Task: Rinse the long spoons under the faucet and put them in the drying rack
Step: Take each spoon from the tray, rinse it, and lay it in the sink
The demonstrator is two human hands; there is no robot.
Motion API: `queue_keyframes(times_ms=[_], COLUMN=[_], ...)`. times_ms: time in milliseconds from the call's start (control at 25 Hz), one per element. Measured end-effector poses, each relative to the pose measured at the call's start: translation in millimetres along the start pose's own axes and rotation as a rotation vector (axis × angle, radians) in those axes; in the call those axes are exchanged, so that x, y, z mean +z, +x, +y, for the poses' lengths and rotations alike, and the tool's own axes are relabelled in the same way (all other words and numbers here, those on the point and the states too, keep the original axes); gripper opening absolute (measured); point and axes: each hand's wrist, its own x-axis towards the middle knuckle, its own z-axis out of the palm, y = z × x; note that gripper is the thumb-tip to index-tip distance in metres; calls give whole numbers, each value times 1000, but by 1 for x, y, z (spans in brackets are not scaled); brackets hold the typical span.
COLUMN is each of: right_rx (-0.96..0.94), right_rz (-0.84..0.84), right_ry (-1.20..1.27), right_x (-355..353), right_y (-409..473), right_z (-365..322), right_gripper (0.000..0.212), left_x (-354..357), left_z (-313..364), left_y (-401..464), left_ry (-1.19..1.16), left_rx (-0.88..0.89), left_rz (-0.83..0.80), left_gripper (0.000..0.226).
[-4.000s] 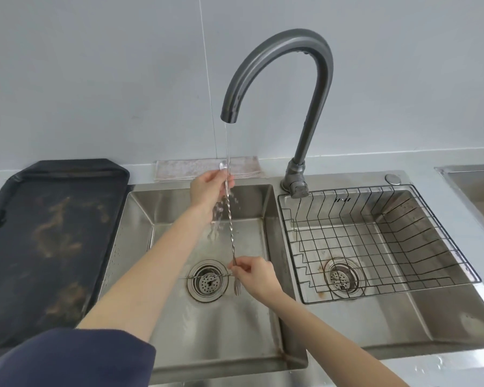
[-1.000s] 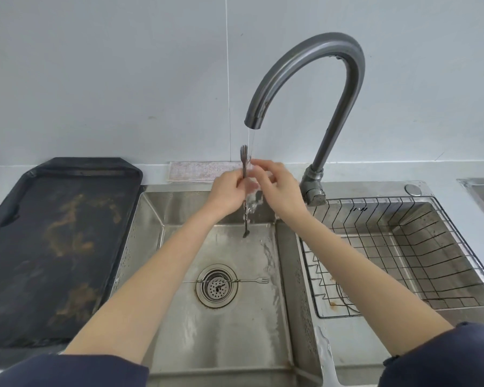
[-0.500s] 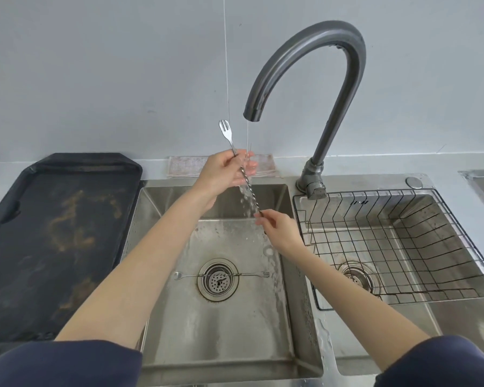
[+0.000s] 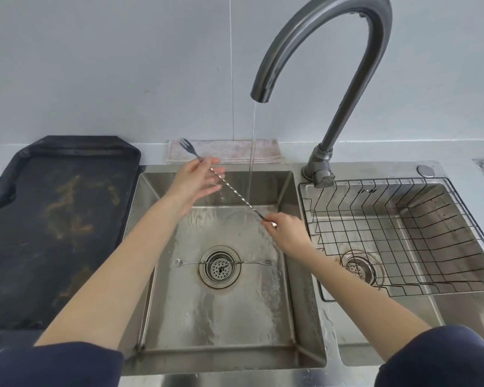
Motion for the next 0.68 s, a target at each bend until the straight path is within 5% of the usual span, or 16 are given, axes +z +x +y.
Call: queue_keyframes(times_ms=[400, 680], right_rx=[92, 133], right_rz=[-327, -455], right_ry=[-103, -245], right_x=[70, 108], right_y=[-5, -15], right_z=[32, 50], right_gripper=[23, 23], left_x=[-33, -41], left_z=[-123, -194], left_y=[22, 23], left_ry=[47, -16], left_rx=[-458, -735], left_rz=[210, 216], left_gripper=[24, 15])
